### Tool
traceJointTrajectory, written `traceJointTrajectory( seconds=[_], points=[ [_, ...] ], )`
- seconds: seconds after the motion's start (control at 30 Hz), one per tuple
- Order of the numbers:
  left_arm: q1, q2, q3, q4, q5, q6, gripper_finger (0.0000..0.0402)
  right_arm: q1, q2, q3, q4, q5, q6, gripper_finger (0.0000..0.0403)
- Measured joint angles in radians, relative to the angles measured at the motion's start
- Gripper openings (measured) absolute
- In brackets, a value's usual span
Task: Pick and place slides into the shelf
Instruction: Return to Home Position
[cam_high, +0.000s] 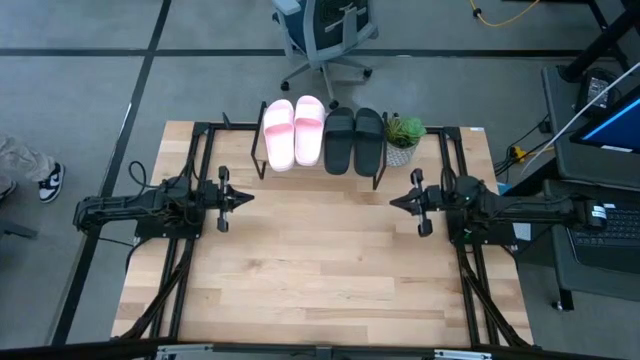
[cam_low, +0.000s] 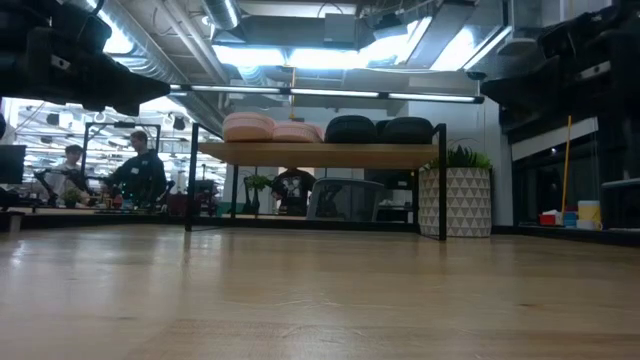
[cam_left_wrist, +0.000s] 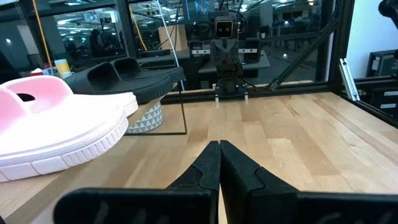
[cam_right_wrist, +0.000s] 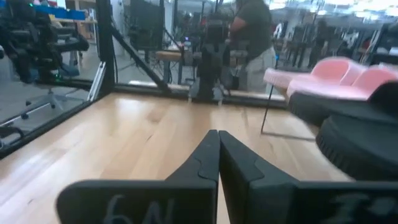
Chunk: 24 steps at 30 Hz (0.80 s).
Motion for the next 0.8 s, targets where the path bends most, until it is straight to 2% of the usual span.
traceJointTrajectory(
  seconds=[0.27,0.47,0.63,0.8],
  points=[
    [0.000,0.000,0.000,0.000,0.000,0.000,0.0000,0.000,0.002,0.000,0.004,0.038,0.067,0.0010],
    [0.000,0.000,0.000,0.000,0.000,0.000,0.0000,0.000,0.002,0.000,-0.004,0.043,0.266,0.0010],
    [0.000,0.000,0.000,0.000,0.000,0.000,0.0000,0.000,0.002,0.000,0.010,0.044,0.260,0.0010],
    [0.000,0.000,0.000,0.000,0.000,0.001,0.0000,0.013,0.001,0.000,0.019,0.070,0.120,0.0010]
  ],
)
